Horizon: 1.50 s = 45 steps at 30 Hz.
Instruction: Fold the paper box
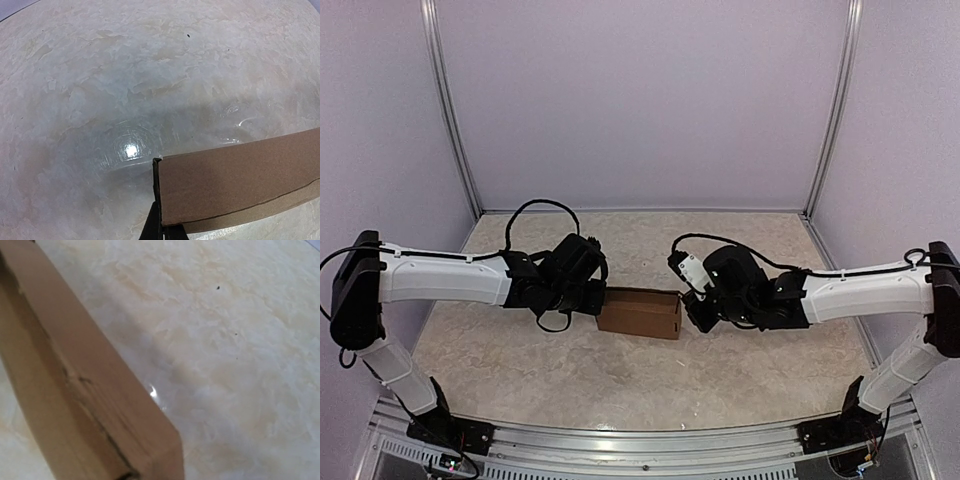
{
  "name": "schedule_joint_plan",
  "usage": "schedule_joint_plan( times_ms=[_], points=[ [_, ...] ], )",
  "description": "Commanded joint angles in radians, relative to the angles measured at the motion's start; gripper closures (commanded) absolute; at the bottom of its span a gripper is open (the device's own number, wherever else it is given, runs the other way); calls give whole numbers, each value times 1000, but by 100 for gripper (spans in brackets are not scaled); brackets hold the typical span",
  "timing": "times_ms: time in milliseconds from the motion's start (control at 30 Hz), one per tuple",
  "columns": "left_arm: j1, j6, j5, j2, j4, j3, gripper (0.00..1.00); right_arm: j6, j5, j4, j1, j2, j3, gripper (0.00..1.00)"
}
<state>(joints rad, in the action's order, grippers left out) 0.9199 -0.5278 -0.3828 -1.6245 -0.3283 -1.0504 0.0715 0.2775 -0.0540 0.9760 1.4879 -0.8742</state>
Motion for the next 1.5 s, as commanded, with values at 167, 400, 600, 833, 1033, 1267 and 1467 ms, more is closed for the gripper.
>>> schedule_joint_plan(
  times_ms=[167,400,600,833,1033,1267,1467],
  points=[
    [4,-4,-7,-3,-64,-25,100,4,14,-7,-2,19,-38,100],
    [12,-12,-30,-11,-75,-40,100,101,-30,-64,-2,11,-79,100],
    [27,-14,-56,-36,-84,-65,100,220,-87,-159,-2,20,-129,100],
    [51,-8,-104,-64,-96,-99,100,336,-87,-253,-5,33,-167,100],
    [72,2,-128,-92,-92,-124,100,411,-131,-287,-35,47,-176,100],
    [96,18,-127,-112,-81,-137,100,462,-161,-295,-65,47,-178,100],
    [112,14,-148,-121,-83,-133,100,550,-231,-266,-85,51,-179,100]
  ],
)
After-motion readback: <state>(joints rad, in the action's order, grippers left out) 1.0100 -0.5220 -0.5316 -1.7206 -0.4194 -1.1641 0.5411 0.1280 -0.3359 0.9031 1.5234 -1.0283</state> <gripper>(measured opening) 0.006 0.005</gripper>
